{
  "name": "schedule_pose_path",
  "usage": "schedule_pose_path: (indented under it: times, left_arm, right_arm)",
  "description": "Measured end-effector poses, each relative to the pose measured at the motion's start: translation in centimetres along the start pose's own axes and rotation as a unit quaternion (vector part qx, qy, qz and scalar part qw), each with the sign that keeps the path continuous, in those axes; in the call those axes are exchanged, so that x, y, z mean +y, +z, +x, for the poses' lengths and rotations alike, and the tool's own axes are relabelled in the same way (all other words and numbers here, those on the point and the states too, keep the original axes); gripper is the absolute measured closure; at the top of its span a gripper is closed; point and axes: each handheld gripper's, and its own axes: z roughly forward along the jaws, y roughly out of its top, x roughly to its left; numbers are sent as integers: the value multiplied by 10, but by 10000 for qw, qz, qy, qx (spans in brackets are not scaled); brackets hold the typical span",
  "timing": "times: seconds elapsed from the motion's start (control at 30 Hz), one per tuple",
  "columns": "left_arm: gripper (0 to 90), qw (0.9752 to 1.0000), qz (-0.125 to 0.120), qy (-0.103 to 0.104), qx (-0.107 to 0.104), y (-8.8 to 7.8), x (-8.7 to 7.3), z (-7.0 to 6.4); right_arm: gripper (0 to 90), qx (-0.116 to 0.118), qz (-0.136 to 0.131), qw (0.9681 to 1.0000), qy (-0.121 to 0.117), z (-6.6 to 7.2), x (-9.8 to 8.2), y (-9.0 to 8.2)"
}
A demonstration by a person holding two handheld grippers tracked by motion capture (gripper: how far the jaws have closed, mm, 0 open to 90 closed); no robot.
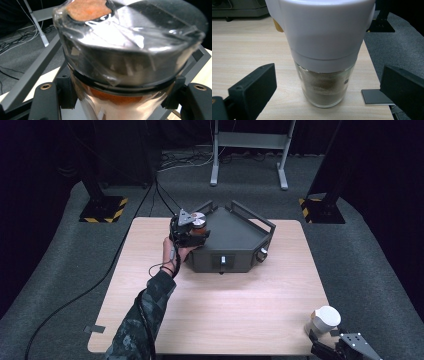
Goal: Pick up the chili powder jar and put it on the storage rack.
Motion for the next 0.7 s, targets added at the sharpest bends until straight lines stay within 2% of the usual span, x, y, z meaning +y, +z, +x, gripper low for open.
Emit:
schedule_pose_path:
  times: [0.57,0.7]
  left_arm:
    - [318,9997,180,-129,38,18,-9,-2]
    - [317,9998,149,-158,35,18,-11,-2]
  right_arm:
    - [0,-30,-13,10000,10,-1,0,-1]
    - [0,-32,-9,10000,24,-2,-1,-1]
